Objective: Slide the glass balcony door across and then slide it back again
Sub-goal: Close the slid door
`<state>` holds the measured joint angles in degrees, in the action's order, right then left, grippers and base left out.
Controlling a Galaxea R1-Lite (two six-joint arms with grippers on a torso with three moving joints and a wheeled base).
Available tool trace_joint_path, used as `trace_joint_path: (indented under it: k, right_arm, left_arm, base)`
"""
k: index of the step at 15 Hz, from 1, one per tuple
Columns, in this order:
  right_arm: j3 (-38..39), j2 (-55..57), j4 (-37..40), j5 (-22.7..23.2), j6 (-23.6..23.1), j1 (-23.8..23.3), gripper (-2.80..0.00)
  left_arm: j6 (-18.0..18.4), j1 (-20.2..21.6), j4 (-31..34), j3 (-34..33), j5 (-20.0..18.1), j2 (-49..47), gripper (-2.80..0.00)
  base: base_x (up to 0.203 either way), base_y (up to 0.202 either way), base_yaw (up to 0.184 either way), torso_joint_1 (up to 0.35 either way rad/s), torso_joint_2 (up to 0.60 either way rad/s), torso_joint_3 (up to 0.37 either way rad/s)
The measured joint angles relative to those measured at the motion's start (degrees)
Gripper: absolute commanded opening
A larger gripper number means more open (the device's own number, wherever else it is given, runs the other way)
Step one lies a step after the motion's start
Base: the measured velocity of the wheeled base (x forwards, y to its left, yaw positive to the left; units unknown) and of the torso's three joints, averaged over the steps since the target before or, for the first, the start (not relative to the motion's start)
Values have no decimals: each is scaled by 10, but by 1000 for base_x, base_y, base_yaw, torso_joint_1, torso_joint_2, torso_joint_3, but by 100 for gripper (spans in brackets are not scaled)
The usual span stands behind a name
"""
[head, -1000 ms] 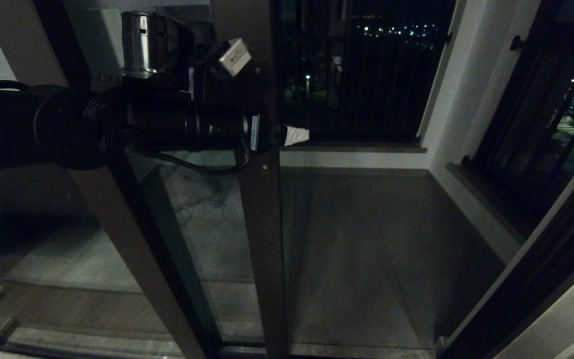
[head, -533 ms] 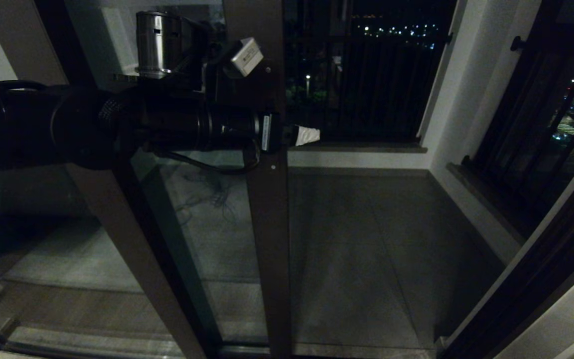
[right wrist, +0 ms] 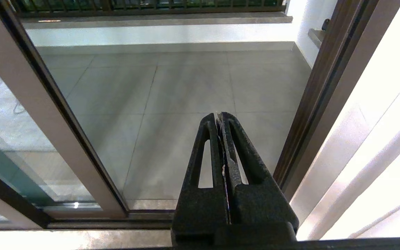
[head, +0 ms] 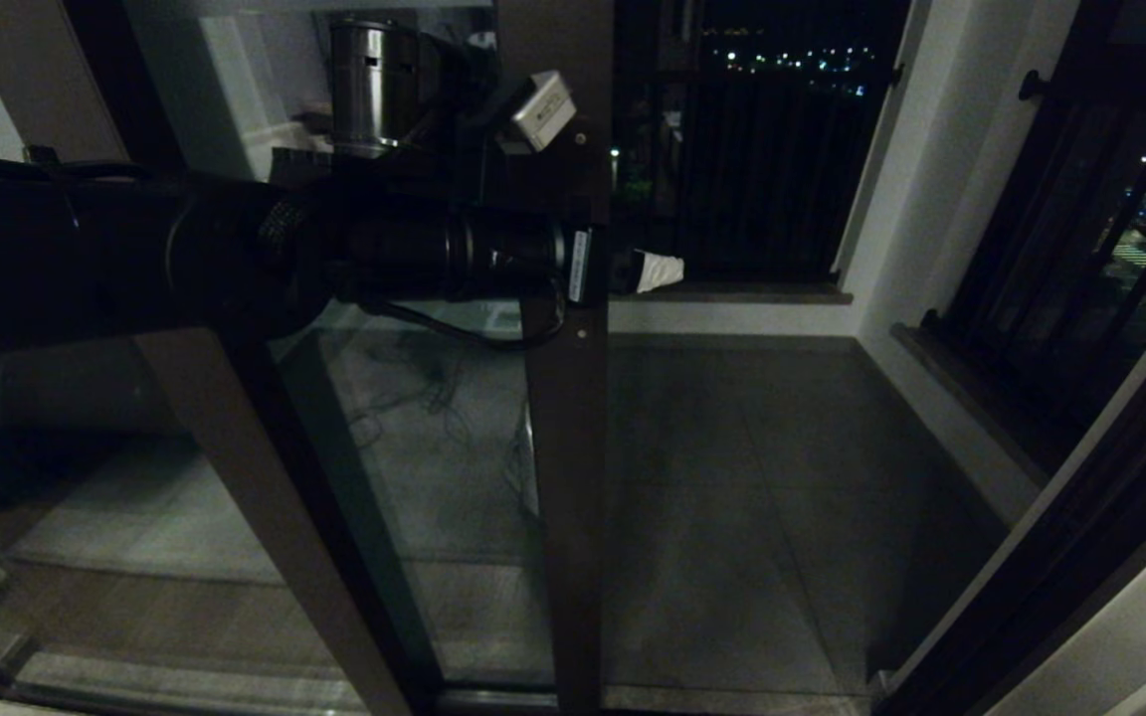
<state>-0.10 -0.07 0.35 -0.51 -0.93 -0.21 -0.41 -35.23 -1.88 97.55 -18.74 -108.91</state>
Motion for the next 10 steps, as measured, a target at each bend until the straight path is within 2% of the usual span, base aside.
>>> trace_joint_path:
  k: [10]
  right_arm:
    - [0, 0, 0, 0, 0, 0, -280]
  left_arm:
    - [0, -36, -2, 42, 16, -36, 0]
  base:
    - [0, 0, 0, 0, 0, 0]
